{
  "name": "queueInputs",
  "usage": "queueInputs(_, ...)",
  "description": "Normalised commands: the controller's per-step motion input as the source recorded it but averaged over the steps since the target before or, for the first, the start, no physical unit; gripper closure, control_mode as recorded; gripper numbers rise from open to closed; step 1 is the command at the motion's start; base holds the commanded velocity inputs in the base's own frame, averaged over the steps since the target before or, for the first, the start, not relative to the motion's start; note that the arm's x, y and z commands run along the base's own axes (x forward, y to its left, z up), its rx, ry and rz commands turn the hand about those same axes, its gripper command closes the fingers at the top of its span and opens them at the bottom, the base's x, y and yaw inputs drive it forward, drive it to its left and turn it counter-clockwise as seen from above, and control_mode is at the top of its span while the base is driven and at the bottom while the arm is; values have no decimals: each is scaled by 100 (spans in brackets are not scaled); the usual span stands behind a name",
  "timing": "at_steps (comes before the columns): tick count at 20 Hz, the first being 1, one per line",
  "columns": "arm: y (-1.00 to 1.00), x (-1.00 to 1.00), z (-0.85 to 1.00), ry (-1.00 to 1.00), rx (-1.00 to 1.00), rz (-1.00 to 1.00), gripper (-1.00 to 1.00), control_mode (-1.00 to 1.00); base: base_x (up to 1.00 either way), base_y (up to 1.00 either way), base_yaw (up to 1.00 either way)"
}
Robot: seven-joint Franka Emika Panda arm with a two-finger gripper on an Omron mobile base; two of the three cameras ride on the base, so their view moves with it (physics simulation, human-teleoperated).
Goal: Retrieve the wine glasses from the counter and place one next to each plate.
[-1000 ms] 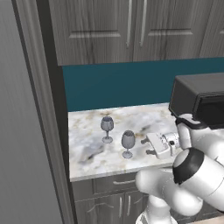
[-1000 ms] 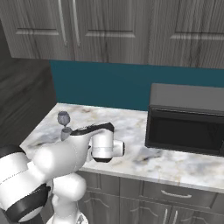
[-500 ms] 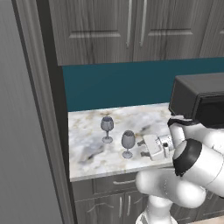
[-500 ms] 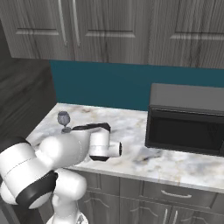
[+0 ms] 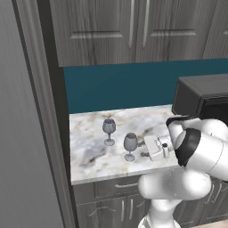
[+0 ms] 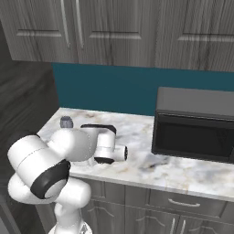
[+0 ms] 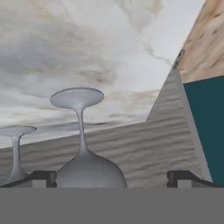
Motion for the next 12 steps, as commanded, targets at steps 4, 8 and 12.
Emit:
queueInputs(4,3,14,-31,3,-4,0,-100,-100,0,0,0)
queueInputs(8,15,18,-29,4,-6,0,-100,-100,0,0,0)
queueInputs(12,9,34,-21,2,-2,0,-100,-100,0,0,0)
